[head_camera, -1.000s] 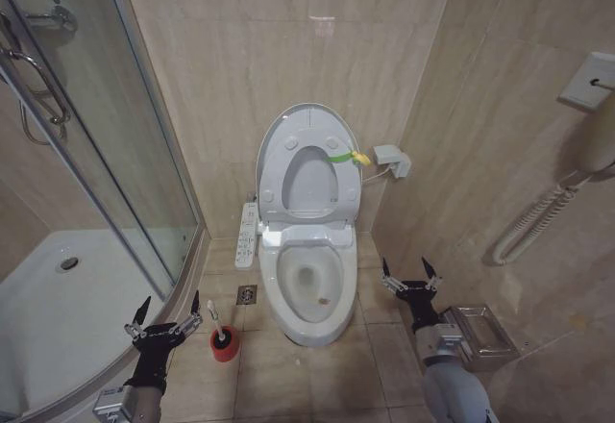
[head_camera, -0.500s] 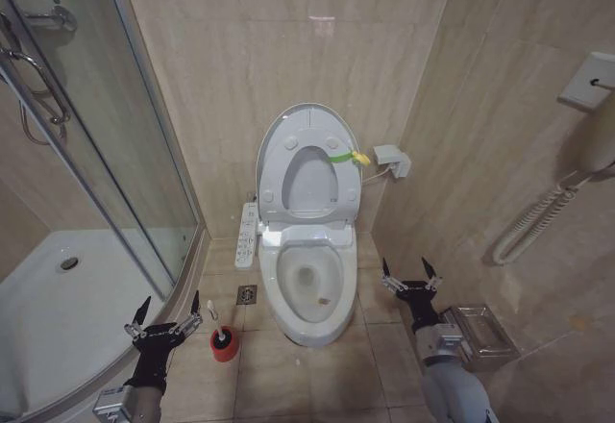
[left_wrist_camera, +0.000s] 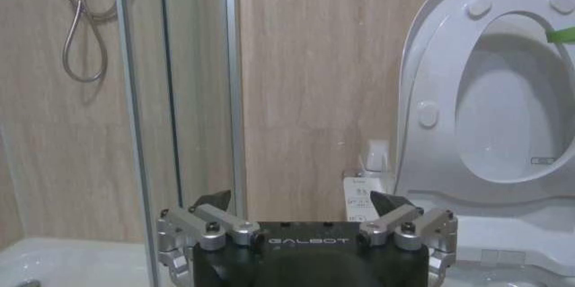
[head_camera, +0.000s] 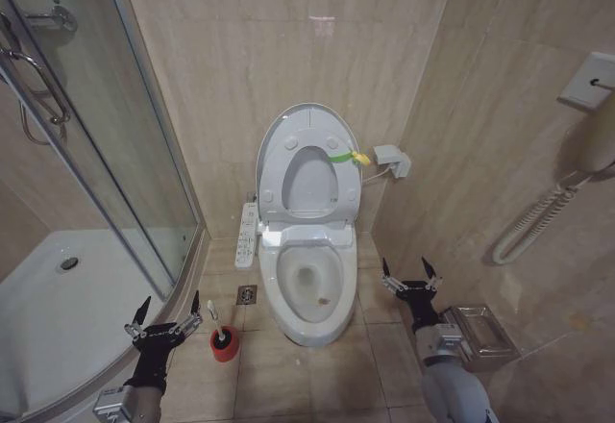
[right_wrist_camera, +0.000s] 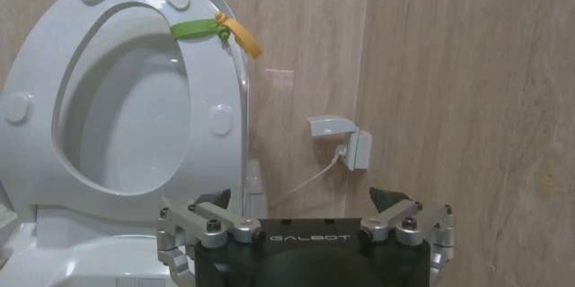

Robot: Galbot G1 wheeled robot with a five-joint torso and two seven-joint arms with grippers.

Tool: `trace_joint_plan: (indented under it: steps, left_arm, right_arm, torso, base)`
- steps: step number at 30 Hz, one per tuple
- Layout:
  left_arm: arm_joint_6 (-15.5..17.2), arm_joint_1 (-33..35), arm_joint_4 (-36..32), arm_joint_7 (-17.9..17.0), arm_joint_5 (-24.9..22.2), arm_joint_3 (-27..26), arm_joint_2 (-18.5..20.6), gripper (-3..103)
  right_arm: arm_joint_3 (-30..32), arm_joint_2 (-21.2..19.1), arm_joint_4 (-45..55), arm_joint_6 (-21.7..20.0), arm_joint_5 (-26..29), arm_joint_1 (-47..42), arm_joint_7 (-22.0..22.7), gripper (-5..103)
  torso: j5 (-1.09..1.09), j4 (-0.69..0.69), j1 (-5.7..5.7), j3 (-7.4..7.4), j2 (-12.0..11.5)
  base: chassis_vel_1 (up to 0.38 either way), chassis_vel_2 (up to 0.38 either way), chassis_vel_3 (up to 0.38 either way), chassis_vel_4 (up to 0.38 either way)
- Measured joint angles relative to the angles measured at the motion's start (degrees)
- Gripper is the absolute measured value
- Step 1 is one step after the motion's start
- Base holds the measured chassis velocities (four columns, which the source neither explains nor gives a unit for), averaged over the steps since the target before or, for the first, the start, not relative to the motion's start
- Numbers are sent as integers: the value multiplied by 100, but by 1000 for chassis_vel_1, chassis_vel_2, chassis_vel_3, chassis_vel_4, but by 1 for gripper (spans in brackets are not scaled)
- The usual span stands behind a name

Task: Open the toilet lid, clean the toilet bowl with a toilet brush, close the toilet lid, and flush.

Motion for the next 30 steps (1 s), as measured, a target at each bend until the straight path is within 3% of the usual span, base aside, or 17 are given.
trace_joint_plan:
  steps: [30]
  left_arm:
    - [0,0,0,0,0,0,0,100]
  right_arm:
    - [0,0,0,0,0,0,0,100]
  torso:
    - [0,0,0,0,0]
  base:
    - [0,0,0,0]
